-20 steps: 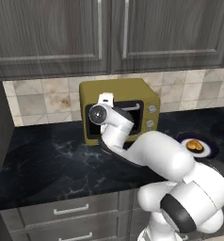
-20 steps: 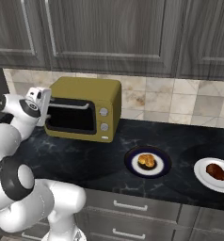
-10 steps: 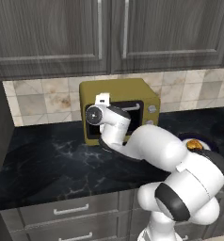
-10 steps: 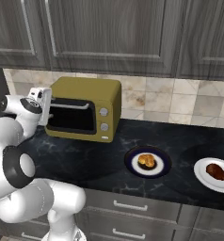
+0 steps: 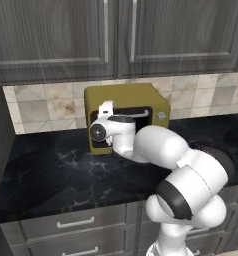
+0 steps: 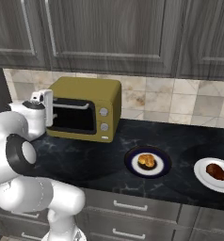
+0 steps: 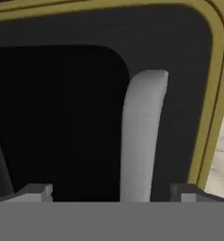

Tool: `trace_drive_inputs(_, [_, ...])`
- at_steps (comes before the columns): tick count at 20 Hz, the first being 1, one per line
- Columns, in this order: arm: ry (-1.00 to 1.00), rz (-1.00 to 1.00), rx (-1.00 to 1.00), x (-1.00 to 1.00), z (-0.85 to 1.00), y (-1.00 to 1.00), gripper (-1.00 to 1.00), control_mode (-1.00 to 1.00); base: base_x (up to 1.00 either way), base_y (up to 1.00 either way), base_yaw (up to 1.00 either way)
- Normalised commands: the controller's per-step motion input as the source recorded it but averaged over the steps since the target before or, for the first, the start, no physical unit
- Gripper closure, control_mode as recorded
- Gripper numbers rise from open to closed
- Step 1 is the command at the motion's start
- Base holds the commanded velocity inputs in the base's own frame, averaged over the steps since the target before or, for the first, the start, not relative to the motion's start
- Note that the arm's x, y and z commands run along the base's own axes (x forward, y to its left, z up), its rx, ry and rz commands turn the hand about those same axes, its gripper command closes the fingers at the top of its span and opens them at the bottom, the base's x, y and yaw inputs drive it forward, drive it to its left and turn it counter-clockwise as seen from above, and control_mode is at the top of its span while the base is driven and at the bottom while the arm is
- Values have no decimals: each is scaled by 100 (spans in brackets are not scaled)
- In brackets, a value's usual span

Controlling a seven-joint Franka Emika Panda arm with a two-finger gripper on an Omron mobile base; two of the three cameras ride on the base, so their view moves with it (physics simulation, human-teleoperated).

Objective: Open the toaster oven door. Place the bread on the top rack in the toaster oven and place the steak on the bottom rack.

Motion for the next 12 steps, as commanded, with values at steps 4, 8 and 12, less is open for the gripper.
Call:
trace_drive_inputs(4, [-17, 5, -6, 28, -35, 0, -100, -100, 0, 0, 0])
trace_drive_inputs(8, [-17, 5, -1, 28, -22, 0, -100, -100, 0, 0, 0])
trace_drive_inputs(12, [-14, 4, 0, 35, -16, 0, -100, -100, 0, 0, 0])
